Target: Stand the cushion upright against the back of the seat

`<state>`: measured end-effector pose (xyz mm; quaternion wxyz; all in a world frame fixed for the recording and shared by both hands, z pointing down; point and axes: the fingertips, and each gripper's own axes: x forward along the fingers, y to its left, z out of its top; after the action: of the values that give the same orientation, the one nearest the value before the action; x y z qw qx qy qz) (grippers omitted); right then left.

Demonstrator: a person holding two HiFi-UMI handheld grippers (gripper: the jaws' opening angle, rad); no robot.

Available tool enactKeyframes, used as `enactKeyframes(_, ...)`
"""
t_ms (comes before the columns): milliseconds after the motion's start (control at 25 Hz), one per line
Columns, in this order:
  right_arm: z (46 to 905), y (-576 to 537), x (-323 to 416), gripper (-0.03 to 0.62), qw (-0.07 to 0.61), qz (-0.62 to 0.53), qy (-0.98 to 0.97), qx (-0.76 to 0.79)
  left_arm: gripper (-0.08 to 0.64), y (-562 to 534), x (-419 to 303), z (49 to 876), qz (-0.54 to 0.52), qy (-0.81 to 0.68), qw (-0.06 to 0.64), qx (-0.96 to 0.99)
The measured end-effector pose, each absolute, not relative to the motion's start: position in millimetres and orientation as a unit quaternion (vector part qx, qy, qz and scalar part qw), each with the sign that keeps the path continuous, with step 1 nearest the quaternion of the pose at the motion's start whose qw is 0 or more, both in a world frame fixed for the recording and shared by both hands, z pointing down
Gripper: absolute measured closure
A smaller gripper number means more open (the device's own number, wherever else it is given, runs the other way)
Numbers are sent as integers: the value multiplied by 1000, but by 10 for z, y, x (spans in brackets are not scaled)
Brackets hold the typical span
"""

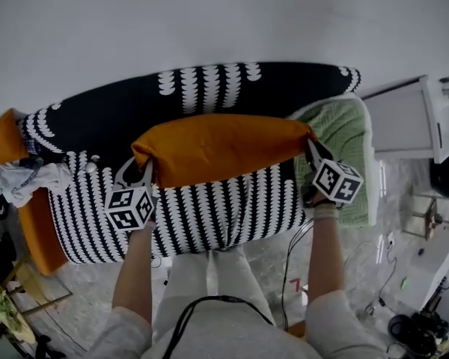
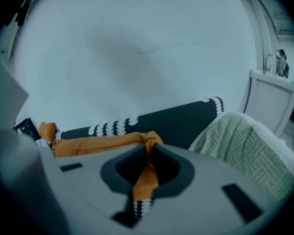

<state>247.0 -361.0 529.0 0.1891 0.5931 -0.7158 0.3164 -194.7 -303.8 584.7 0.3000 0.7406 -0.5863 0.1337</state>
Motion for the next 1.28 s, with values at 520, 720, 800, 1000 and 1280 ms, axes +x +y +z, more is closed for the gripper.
enactKeyframes(520,5373,-4252,2888,545,194,335,-701,599,420,-3464,-1504,5914,129,-590,342,719)
enactKeyframes(720,5418,-4574,2815,545,202,322,-716,585,420,-3677,-1544,5932,133,-606,334,710)
enactKeyframes(800,5448,-4681,2781,545,203,321,-722,579,419,-3745,-1558,5942,130,-611,331,708)
enactKeyframes(1000,5516,-4875,2728,545,212,311,-730,570,419,-3867,-1587,5962,124,-623,321,703)
enactKeyframes(1280,5644,-5035,2672,545,221,310,-735,560,419,-3949,-1601,5971,124,-635,313,696)
